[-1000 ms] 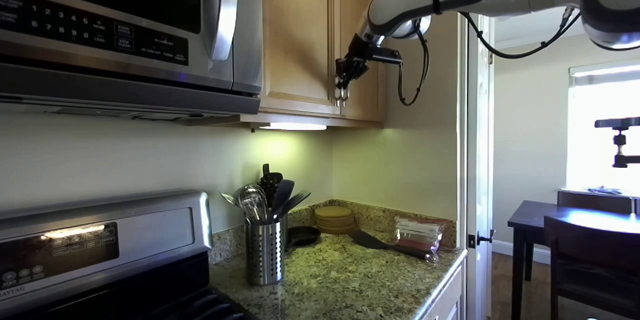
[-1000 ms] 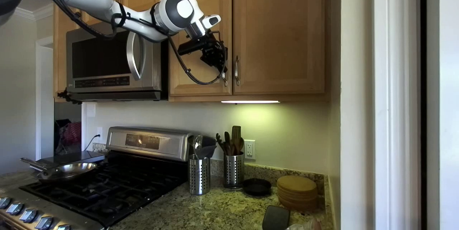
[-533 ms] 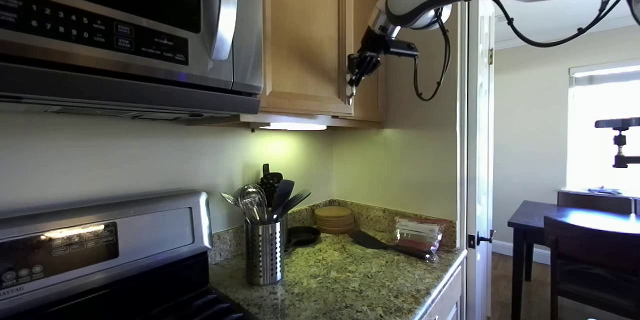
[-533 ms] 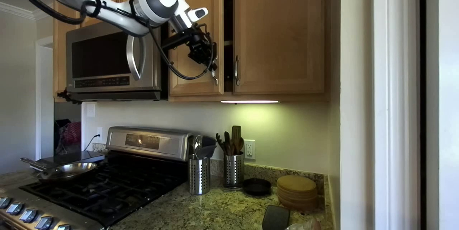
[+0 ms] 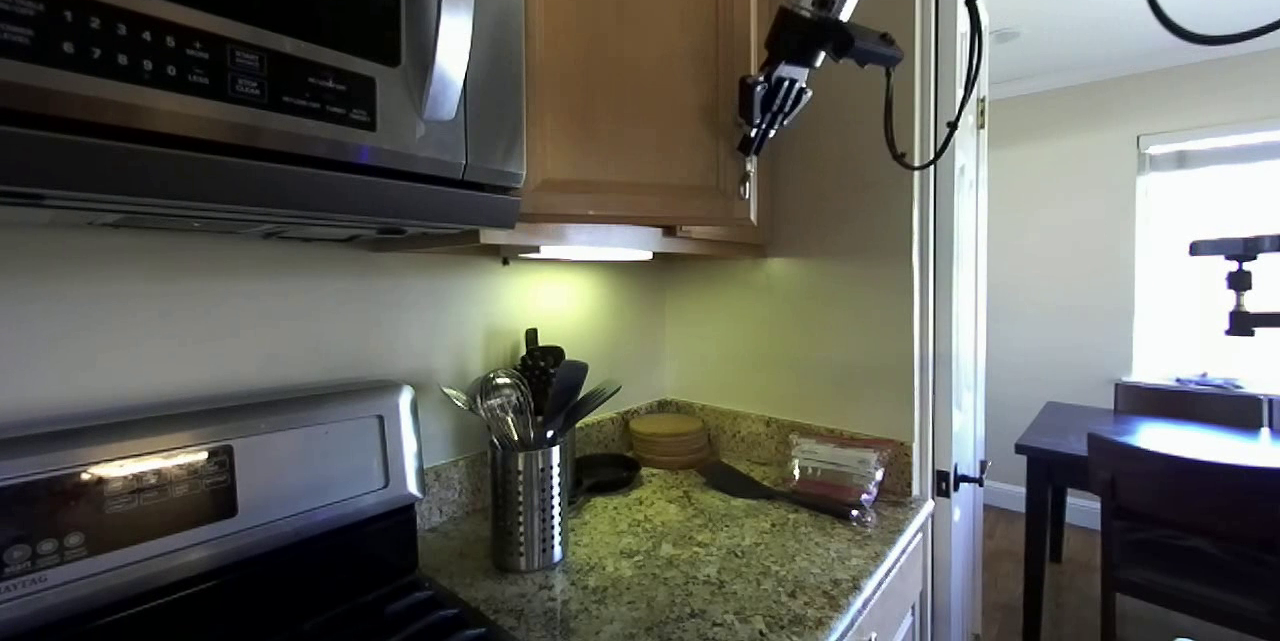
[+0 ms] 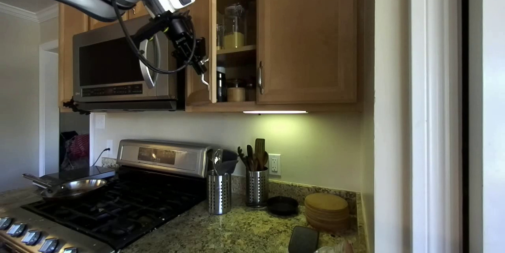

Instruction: Open the left door on the upper cabinet

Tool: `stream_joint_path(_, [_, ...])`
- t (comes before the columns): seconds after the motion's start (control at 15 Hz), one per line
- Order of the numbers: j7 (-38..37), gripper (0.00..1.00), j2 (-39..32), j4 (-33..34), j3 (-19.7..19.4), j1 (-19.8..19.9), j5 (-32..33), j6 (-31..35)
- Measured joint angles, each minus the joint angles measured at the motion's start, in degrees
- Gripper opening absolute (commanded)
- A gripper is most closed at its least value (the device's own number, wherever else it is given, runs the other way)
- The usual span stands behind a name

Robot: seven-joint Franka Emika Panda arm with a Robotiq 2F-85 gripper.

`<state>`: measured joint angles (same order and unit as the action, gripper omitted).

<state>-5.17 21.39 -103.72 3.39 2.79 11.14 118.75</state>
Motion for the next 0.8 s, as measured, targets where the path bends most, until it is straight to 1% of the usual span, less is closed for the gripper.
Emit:
stream_joint_path(0.27, [3.24, 0.09, 6.48, -2.15, 2.92, -4.02, -1.19, -9.33])
stream_joint_path(0.4, [5.53, 0.07, 8.18, -2.24, 4.16, -6.72, -2.94, -12.28])
stream_joint_path(0.47, [6.69, 0.15, 8.77, -2.24, 4.55, -8.08, -4.07, -13.36])
stream_joint_path(0.53, [7.42, 0.36, 9.21, -2.25, 4.87, -9.10, -4.39, -14.07])
stream_joint_path(0.6, [7.99, 0.38, 9.47, -2.26, 5.03, -9.82, -4.55, -14.51])
stream_joint_path(0.8, [10.37, 0.55, 9.59, -2.31, 5.01, -10.44, -5.33, -15.32])
